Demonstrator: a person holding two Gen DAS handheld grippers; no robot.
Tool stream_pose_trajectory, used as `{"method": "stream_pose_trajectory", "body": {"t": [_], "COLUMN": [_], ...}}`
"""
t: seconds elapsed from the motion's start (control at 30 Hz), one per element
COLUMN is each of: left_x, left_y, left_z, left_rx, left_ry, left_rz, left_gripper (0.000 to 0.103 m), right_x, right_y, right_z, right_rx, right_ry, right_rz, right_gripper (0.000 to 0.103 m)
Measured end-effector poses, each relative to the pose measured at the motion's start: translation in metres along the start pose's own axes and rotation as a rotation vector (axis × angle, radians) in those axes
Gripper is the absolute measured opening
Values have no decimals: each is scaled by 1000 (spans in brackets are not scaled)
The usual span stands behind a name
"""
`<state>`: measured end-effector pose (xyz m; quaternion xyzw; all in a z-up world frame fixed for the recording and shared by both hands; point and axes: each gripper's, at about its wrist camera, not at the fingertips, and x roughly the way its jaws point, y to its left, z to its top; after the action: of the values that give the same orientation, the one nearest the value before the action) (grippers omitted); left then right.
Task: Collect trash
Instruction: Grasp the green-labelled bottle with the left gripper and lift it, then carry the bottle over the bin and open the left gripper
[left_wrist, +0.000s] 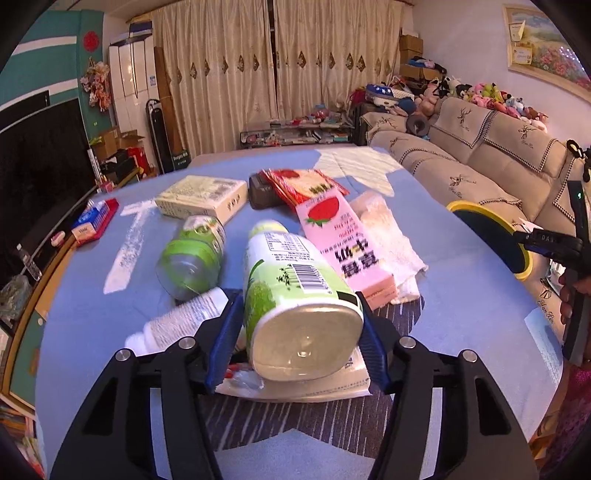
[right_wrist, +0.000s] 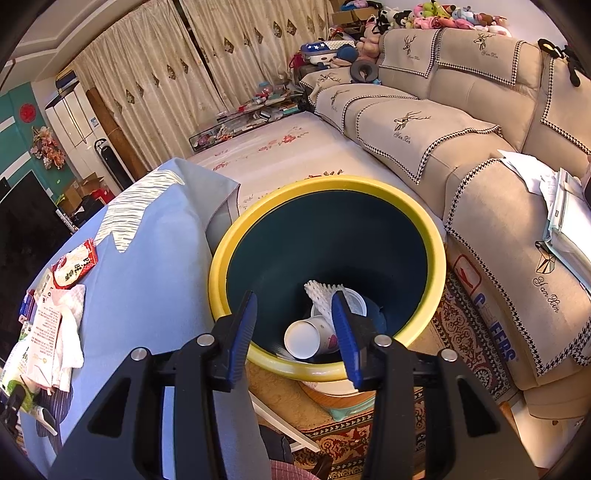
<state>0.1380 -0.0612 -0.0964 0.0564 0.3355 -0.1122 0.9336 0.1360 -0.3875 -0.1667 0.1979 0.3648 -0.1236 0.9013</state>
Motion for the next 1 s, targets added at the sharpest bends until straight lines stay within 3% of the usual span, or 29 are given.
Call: {"method": "stream_pose_trajectory", "body": {"t": [0.27, 1.0], "left_x": [-33, -41], "left_y": [11, 8], "left_z": [22, 75], "left_rx": [1, 1], "left_ry": [-106, -187], "left_rz": [22, 2], "left_gripper": [56, 52], "right_x": [-1, -4], "right_y": [-2, -11], "right_z": [0, 0], "right_rx": [7, 27], "right_ry": [-1, -9], "right_rz": [8, 23], "right_gripper": [40, 40]}}
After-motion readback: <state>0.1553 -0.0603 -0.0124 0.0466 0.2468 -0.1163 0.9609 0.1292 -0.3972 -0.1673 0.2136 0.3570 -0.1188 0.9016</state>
